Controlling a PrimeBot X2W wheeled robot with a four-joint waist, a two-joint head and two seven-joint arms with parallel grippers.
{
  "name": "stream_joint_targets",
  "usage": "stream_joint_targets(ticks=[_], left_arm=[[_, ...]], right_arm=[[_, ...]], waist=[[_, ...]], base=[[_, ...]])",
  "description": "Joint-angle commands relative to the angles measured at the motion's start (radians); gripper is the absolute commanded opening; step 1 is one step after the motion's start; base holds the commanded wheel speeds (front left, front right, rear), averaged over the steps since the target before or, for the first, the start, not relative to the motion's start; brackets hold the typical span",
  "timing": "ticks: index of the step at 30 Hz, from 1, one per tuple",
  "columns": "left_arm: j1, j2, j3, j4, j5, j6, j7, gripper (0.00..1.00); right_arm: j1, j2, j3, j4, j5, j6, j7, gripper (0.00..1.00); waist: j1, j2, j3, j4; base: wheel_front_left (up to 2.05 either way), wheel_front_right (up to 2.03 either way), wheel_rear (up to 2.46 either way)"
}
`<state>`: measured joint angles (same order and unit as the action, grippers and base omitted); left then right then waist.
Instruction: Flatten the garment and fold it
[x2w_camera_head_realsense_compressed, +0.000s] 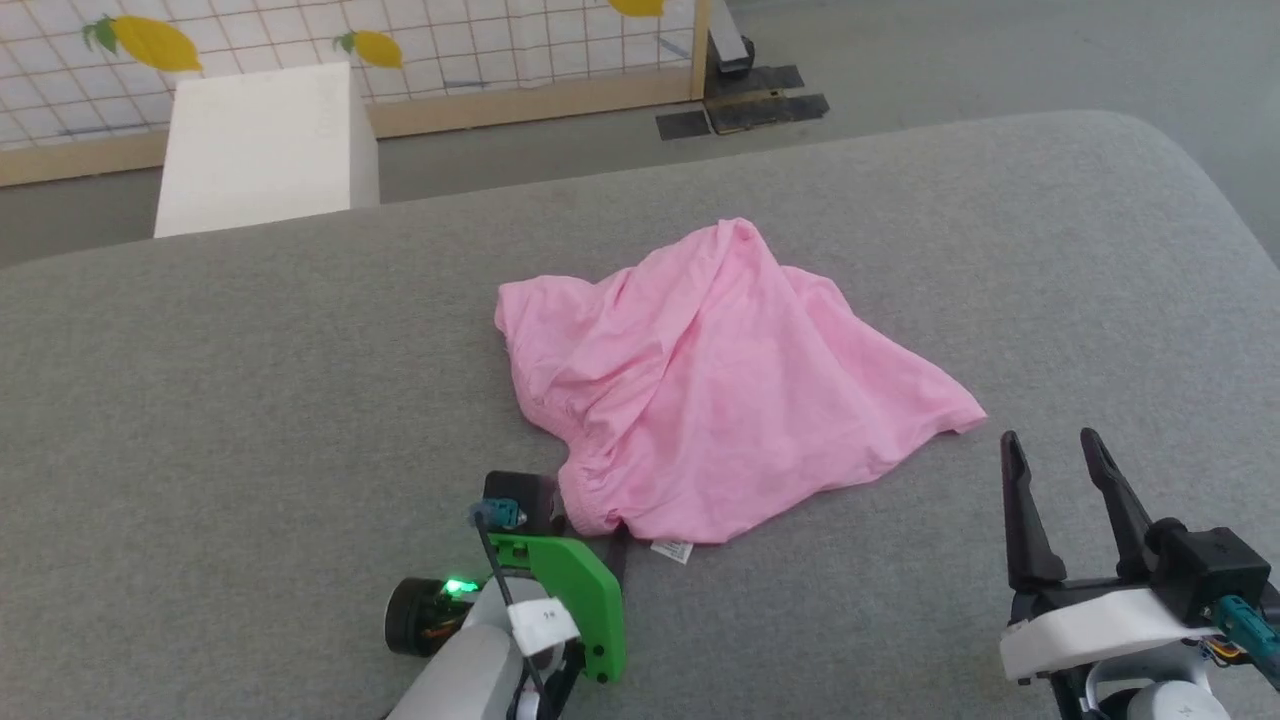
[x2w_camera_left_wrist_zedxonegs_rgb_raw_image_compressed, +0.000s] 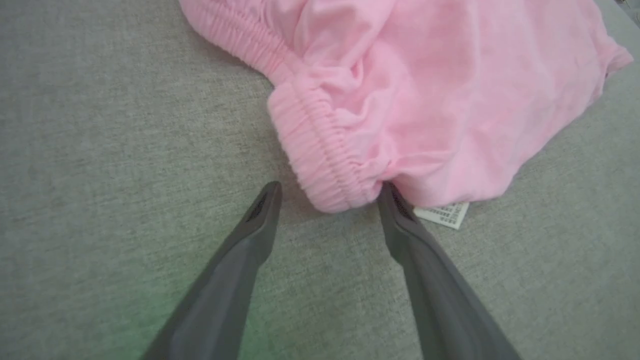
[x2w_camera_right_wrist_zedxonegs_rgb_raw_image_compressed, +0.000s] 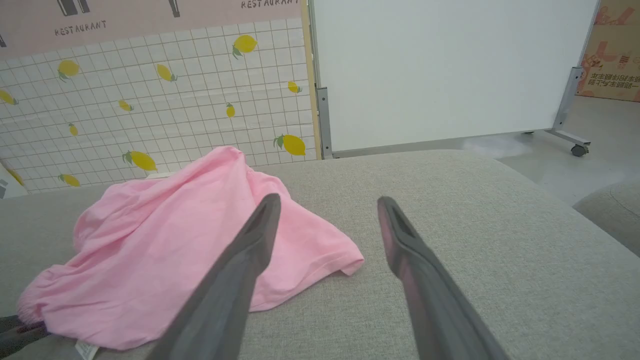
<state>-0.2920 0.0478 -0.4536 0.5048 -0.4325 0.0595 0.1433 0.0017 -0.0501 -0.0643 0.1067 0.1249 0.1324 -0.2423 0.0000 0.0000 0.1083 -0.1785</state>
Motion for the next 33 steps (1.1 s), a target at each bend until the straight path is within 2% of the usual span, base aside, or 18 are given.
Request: stream_joint_targets(ticks=[1, 7, 8, 9, 10, 13, 16, 23, 28, 33], left_arm=[[-0.024, 0.002, -0.003, 0.01, -0.01, 0.012, 0.018, 1.0], [-0.059, 0.003, -0.025, 0.054, -0.012, 0.022, 0.101, 1.0], [-0.06, 0.003, -0.031, 0.063, -0.014, 0.021, 0.122, 0.77], [-0.061, 0.003, -0.042, 0.071, -0.014, 0.019, 0.147, 0.34], [-0.06, 0.003, -0.049, 0.073, -0.014, 0.015, 0.162, 0.0], [-0.052, 0.006, -0.055, 0.062, -0.022, 0.008, 0.177, 0.0], [-0.038, 0.013, -0.029, 0.027, -0.035, 0.023, 0.137, 0.0], [0.043, 0.074, 0.066, -0.09, -0.077, 0.083, 0.074, 0.0], [0.118, 0.131, 0.117, -0.188, -0.093, 0.13, 0.084, 0.0], [0.175, 0.163, 0.131, -0.258, -0.101, 0.157, 0.118, 0.0]], right_arm=[[-0.006, 0.0, 0.005, 0.001, 0.007, -0.002, -0.004, 1.0], [-0.014, 0.0, 0.018, 0.007, 0.017, -0.002, -0.007, 1.0], [-0.015, 0.0, 0.018, 0.008, 0.017, -0.002, -0.007, 1.0], [-0.015, 0.0, 0.019, 0.01, 0.017, -0.002, -0.008, 1.0], [-0.014, 0.0, 0.019, 0.011, 0.018, -0.002, -0.008, 1.0], [-0.012, 0.0, 0.015, 0.013, 0.02, -0.002, -0.009, 1.0], [-0.01, 0.0, 0.006, 0.012, 0.021, -0.002, -0.009, 1.0], [0.002, 0.0, -0.005, 0.002, 0.014, -0.002, -0.002, 1.0], [0.011, 0.0, -0.018, -0.001, 0.005, -0.002, 0.011, 1.0], [0.016, 0.0, -0.025, 0.011, -0.006, -0.002, 0.047, 1.0]], waist=[[0.0, 0.0, 0.014, -0.017], [0.0, 0.0, 0.026, -0.038], [0.0, 0.0, 0.026, -0.04], [0.0, 0.0, 0.025, -0.041], [0.0, 0.0, 0.025, -0.042], [0.0, 0.0, 0.021, -0.038], [0.0, 0.0, 0.015, -0.027], [0.0, 0.0, -0.005, 0.03], [0.0, 0.0, -0.021, 0.086], [0.0, 0.0, -0.033, 0.138]], base=[[0.0, 0.0, 0.0], [0.0, 0.0, 0.0], [0.0, 0.0, 0.0], [0.0, 0.0, 0.0], [0.0, 0.0, 0.0], [0.0, 0.0, 0.0], [0.0, 0.0, 0.0], [0.0, 0.0, 0.0], [0.0, 0.0, 0.0], [0.0, 0.0, 0.0]])
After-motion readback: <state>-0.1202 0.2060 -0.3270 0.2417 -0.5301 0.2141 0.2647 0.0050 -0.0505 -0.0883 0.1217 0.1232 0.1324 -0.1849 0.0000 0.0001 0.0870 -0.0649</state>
